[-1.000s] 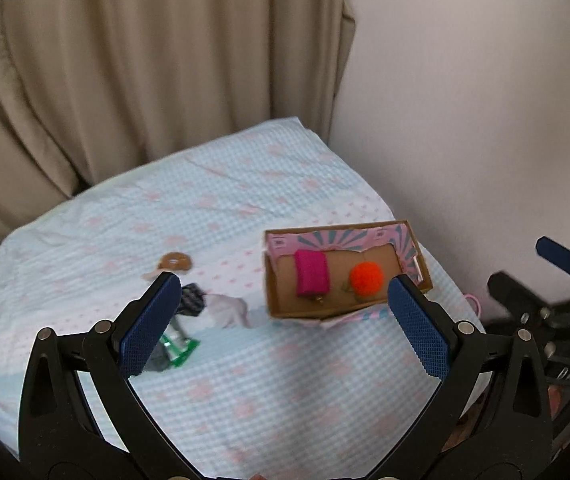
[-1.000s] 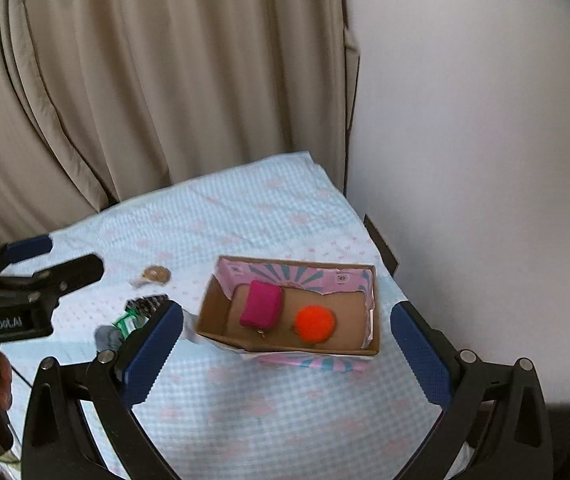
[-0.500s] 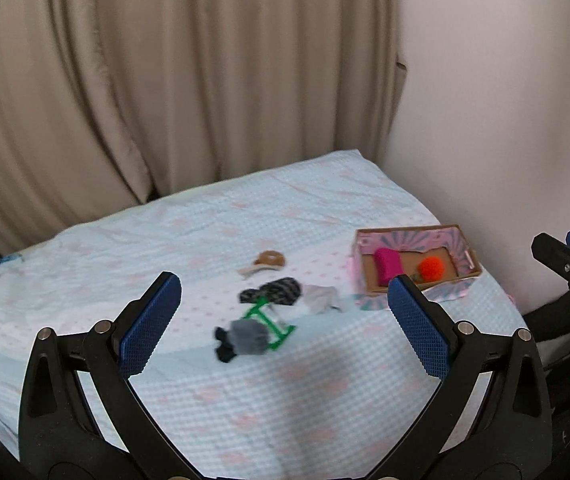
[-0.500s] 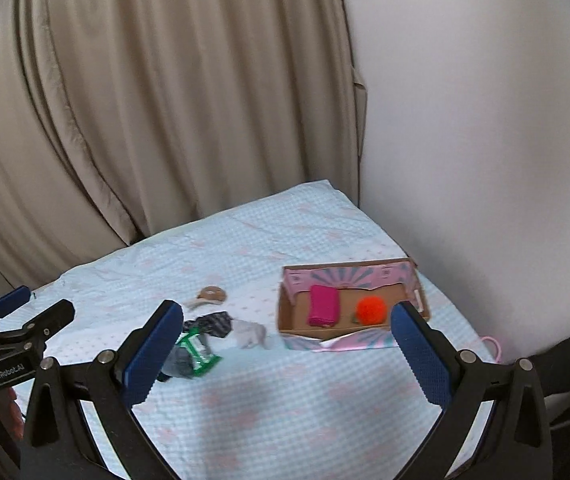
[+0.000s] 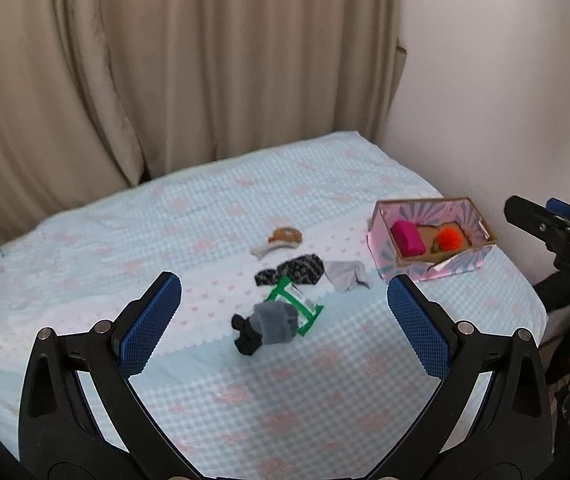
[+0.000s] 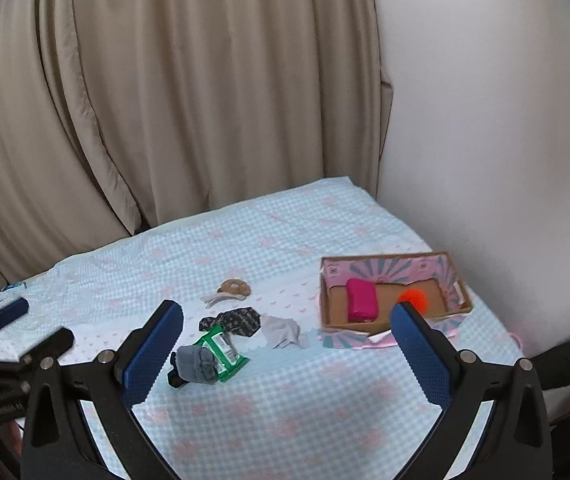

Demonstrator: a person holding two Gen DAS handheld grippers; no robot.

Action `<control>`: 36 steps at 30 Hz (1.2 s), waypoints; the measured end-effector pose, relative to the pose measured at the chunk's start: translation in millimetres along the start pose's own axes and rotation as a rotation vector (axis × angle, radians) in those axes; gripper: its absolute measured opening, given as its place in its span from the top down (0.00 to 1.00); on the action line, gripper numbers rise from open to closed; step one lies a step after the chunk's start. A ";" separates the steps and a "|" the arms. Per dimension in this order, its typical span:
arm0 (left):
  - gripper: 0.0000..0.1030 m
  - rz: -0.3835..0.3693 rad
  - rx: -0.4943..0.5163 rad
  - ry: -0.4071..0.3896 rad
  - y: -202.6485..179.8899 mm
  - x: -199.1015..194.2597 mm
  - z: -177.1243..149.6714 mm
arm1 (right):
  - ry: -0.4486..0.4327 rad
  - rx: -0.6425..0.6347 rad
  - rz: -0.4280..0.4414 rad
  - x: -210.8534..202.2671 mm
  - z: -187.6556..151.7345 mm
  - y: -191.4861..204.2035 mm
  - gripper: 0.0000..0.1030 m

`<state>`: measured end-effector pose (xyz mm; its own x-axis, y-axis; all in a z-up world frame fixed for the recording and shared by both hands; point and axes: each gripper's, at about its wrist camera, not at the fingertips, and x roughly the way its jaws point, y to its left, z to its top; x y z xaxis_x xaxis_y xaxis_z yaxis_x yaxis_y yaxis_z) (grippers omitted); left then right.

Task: Organize soft objects
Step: 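Open both tools and withdraw them from the box toward the remaining items, then grasp the grey fuzzy sock with the left tool while the right tool grasps the grey cloth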

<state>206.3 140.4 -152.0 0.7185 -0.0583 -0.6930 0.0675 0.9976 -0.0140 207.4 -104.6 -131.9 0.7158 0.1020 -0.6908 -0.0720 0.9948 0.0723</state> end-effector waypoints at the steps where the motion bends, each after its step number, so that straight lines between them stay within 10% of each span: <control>1: 0.00 -0.009 -0.009 0.004 4.1 7.7 -4.0 | 0.003 0.000 0.002 4.8 -2.7 3.5 0.00; 26: 0.05 0.014 -0.031 0.178 25.7 267.2 -125.3 | 0.164 -0.047 -0.060 266.7 -125.8 23.8 0.00; 36: 0.15 0.040 -0.005 0.184 22.2 313.5 -142.5 | 0.221 -0.096 -0.091 363.9 -152.3 18.1 0.23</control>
<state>334.4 149.5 -472.3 0.5815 -0.0118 -0.8135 0.0375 0.9992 0.0124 360.9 -49.1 -491.5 0.5536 -0.0007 -0.8328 -0.0875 0.9944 -0.0590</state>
